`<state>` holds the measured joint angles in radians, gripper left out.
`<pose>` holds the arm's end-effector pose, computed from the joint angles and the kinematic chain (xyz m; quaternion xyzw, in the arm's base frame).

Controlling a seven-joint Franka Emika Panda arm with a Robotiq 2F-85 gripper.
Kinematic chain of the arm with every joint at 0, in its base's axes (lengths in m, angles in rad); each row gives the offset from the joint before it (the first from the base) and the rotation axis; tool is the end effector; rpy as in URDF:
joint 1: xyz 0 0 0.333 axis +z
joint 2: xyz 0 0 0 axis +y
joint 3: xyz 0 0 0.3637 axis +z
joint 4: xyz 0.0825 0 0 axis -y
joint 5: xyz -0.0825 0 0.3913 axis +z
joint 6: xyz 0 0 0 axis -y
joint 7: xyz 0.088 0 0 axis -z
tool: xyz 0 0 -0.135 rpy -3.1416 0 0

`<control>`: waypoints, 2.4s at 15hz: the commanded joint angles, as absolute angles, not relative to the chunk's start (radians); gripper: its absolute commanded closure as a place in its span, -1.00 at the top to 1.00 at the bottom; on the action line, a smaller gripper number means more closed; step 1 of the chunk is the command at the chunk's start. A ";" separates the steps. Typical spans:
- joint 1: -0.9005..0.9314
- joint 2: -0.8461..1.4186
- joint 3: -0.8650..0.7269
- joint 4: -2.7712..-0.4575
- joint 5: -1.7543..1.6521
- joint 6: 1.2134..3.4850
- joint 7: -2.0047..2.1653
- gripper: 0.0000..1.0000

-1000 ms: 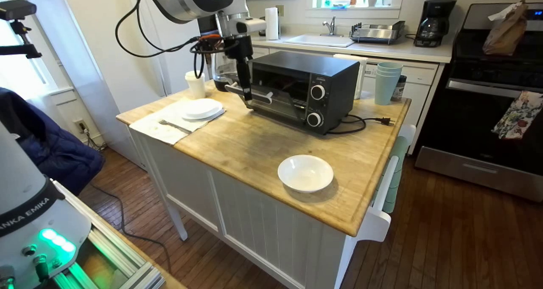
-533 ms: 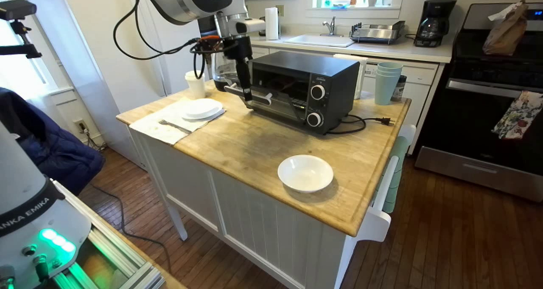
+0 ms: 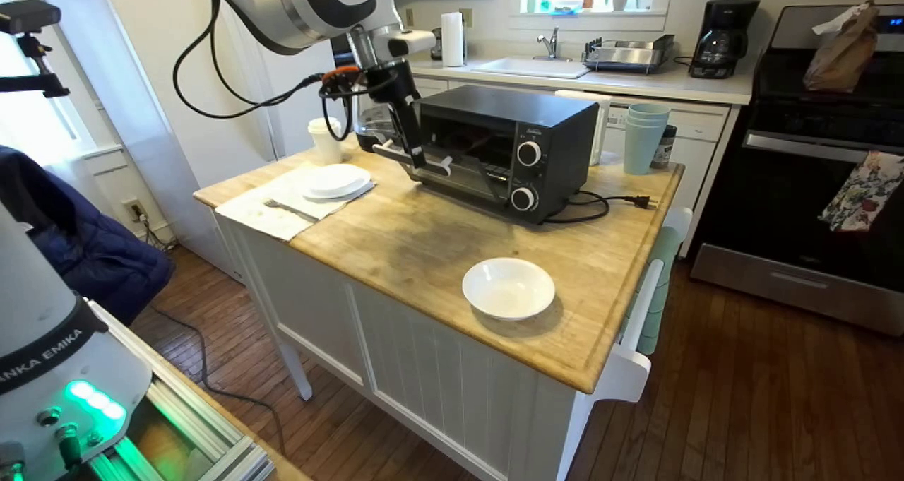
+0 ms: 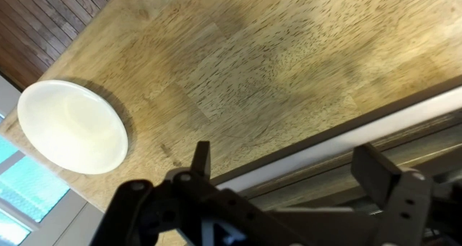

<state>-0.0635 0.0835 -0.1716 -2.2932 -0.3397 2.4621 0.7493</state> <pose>0.5268 -0.1314 0.3378 0.9272 -0.3527 0.0706 0.1043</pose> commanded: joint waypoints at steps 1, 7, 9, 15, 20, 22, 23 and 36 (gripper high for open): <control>-0.065 0.003 -0.160 -2.373 -0.364 2.479 0.747 1.00; -0.080 0.000 -0.155 -2.390 -0.291 2.532 0.657 1.00; -0.084 0.006 -0.156 -2.393 -0.290 2.558 0.603 1.00; -0.096 0.017 -0.152 -2.392 -0.119 2.580 0.550 1.00; -0.099 0.014 -0.148 -2.374 0.088 2.544 0.617 1.00; -0.100 0.009 -0.146 -2.374 0.113 2.556 0.651 1.00; -0.100 0.008 -0.145 -2.374 0.116 2.559 0.665 1.00; -0.126 -0.028 -0.158 -2.338 0.042 2.306 0.827 1.00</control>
<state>-0.1084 -0.0003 -0.1591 -2.3500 0.0748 2.3703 0.7941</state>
